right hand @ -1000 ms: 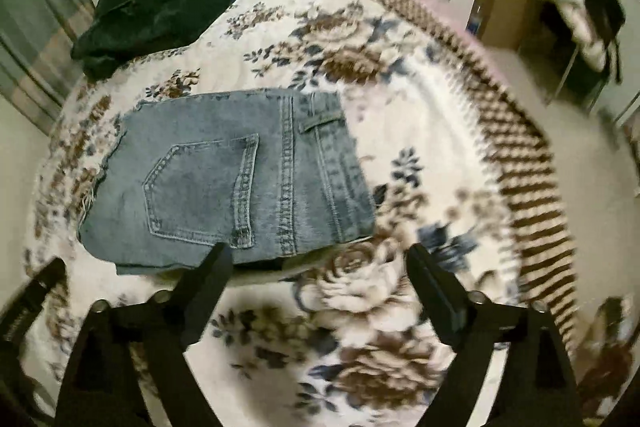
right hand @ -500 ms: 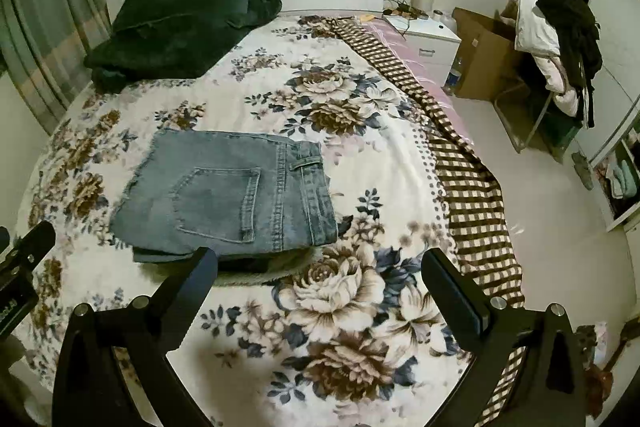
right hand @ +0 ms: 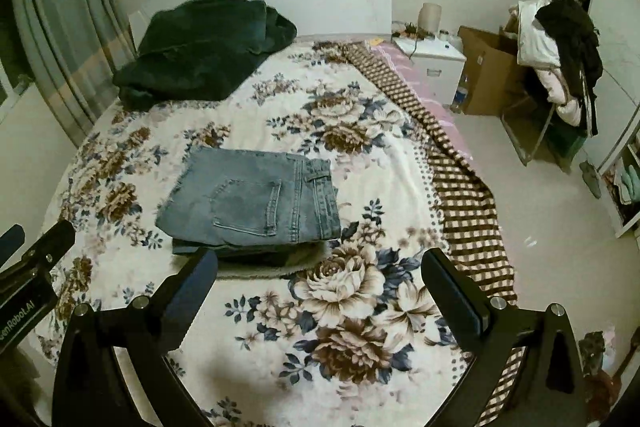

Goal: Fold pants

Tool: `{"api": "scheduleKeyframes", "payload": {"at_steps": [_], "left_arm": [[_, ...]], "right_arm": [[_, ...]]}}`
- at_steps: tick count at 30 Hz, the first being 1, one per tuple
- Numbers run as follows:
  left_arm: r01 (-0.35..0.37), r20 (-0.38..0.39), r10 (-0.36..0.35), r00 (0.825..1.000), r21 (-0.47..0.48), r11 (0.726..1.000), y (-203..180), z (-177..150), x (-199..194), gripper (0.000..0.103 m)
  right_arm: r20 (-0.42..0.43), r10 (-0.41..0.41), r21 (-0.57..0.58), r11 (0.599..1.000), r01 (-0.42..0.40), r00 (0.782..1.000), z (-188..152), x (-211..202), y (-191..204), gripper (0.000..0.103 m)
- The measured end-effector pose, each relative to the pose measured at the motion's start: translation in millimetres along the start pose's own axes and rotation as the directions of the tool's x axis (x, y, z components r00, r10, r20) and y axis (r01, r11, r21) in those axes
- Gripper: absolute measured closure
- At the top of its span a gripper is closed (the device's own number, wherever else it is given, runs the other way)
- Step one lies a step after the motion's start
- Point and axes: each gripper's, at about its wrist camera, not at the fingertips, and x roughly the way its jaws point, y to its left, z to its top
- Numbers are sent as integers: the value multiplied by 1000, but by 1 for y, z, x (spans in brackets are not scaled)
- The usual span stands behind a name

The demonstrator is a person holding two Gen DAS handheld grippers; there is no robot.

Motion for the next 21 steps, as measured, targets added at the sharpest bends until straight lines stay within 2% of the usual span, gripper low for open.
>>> {"api": "scheduleKeyframes", "payload": {"at_steps": [11, 21], "left_arm": [[12, 72, -10, 997, -19, 1000, 12, -29, -131, 12], [51, 157, -50, 986, -2, 999, 46, -49, -230, 12]], "right_arm": [[82, 18, -46, 999, -14, 997, -37, -150, -2, 0], [183, -7, -30, 999, 13, 983, -100, -293, 8, 0]]}}
